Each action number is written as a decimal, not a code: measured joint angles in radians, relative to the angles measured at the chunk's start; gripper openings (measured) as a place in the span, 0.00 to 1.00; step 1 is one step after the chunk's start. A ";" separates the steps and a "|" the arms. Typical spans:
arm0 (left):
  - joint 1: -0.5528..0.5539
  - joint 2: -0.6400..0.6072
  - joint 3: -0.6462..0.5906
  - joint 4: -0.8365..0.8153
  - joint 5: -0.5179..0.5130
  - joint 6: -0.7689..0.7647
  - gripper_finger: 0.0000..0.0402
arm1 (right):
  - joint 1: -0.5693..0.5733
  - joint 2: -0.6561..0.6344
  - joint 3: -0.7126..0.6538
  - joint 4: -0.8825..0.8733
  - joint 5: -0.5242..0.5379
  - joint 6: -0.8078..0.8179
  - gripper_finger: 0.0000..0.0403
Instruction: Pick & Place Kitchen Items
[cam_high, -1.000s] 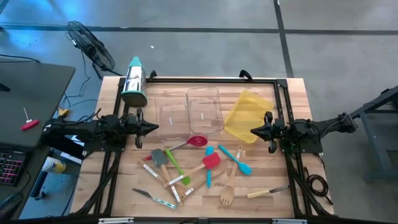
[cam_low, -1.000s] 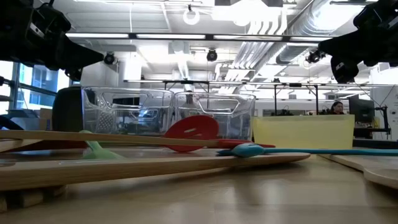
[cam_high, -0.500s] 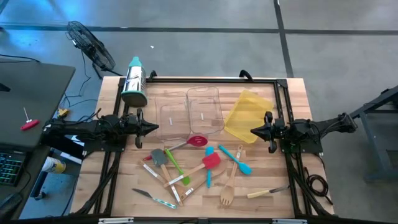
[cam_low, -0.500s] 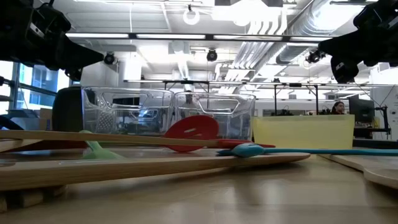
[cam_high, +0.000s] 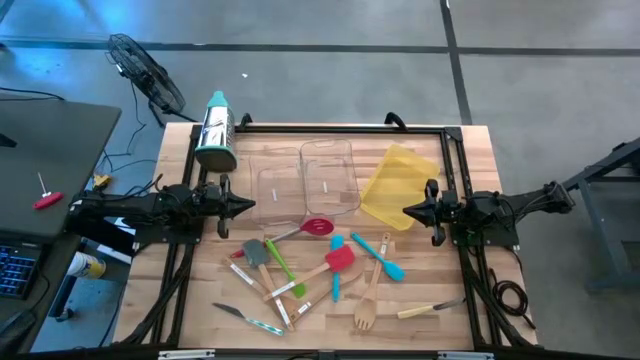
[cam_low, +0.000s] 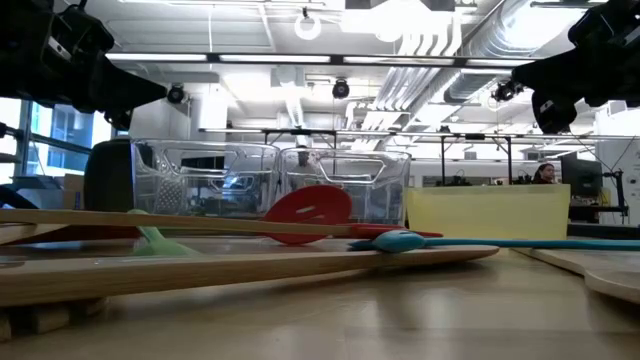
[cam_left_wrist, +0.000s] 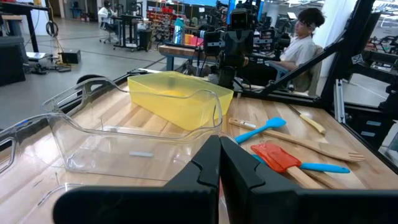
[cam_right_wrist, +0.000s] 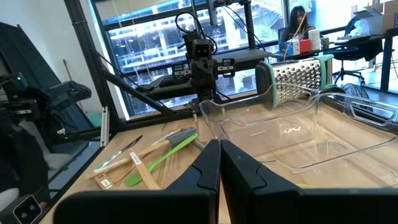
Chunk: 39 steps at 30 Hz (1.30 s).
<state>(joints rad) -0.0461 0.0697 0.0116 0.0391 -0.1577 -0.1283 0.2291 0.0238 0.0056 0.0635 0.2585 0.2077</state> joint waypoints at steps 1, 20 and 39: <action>0.000 0.000 0.000 0.000 0.000 0.000 0.00 | 0.000 0.000 0.000 0.000 0.000 0.000 0.01; 0.000 0.000 0.000 0.000 0.000 0.000 0.00 | 0.000 0.000 0.000 0.041 0.002 0.173 0.01; 0.000 0.000 0.000 0.000 0.000 0.000 0.00 | -0.002 0.014 0.000 0.203 0.009 -0.049 0.01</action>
<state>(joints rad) -0.0460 0.0699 0.0116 0.0391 -0.1577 -0.1284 0.2272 0.0375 0.0055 0.2665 0.2678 0.1584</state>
